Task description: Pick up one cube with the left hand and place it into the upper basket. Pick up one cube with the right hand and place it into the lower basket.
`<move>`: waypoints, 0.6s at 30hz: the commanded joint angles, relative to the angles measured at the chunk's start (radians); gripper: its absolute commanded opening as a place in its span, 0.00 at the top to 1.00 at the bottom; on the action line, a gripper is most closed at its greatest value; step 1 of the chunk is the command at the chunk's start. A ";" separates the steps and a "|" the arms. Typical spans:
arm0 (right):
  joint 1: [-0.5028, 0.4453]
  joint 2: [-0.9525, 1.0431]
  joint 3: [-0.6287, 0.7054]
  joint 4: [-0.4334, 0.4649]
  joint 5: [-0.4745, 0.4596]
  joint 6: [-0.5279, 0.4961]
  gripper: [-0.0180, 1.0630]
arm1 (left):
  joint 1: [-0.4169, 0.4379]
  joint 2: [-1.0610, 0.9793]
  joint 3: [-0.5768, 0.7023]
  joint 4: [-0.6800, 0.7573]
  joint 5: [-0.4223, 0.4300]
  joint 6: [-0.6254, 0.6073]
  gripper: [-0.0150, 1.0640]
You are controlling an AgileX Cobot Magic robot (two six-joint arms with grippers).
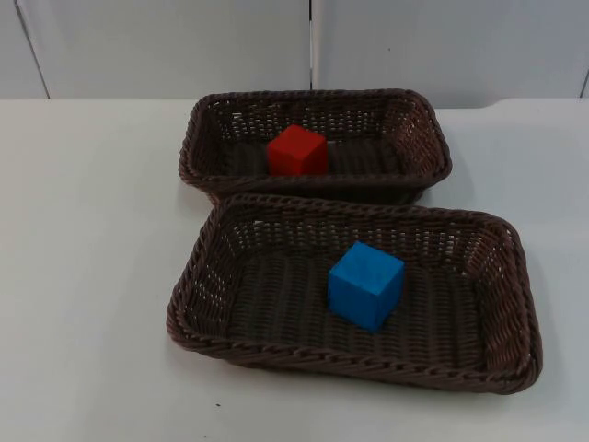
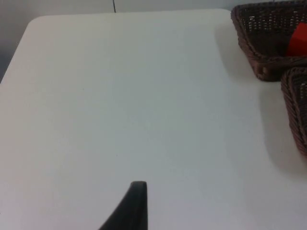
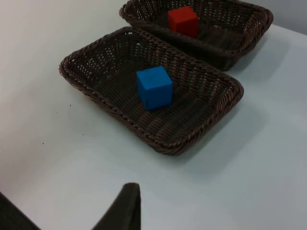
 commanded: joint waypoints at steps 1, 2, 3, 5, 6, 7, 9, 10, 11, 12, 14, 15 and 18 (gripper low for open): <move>-0.007 -0.004 0.002 0.002 -0.002 0.000 0.01 | 0.004 -0.004 0.002 -0.002 0.004 0.003 0.01; -0.009 -0.004 0.002 0.002 -0.002 0.000 0.01 | 0.004 -0.004 0.002 -0.002 0.004 0.003 0.01; -0.018 -0.004 0.002 0.002 -0.002 0.000 0.01 | 0.004 -0.004 0.002 -0.002 0.004 0.003 0.01; -0.046 -0.004 0.002 0.002 -0.002 0.000 0.01 | 0.004 -0.004 0.002 -0.002 0.004 0.003 0.01; -0.066 -0.004 0.002 0.002 -0.002 0.000 0.01 | 0.004 -0.004 0.002 -0.002 0.004 0.003 0.01; -0.066 -0.004 0.002 0.002 -0.002 0.000 0.01 | 0.004 -0.004 0.002 -0.002 0.004 0.003 0.01; -0.109 -0.004 0.002 0.002 -0.002 0.000 0.01 | 0.004 -0.004 0.002 -0.002 0.004 0.003 0.01; -0.134 -0.004 0.002 0.002 -0.002 0.000 0.01 | 0.004 -0.004 0.002 -0.002 0.004 0.003 0.01; -0.160 -0.004 0.002 0.002 -0.002 0.000 0.01 | 0.004 -0.004 0.002 -0.002 0.004 0.003 0.01; -0.185 -0.004 0.002 0.002 -0.002 0.000 0.01 | 0.004 -0.004 0.002 -0.002 0.004 0.003 0.01; -0.206 -0.004 0.002 0.002 -0.002 0.000 0.01 | 0.004 -0.004 0.002 -0.002 0.004 0.003 0.01; -0.230 -0.004 0.002 0.002 -0.002 0.000 0.01 | 0.004 -0.004 0.002 -0.002 0.004 0.003 0.01; -0.296 -0.004 0.002 0.002 -0.002 0.000 0.01 | 0.004 -0.004 0.002 -0.002 0.004 0.003 0.01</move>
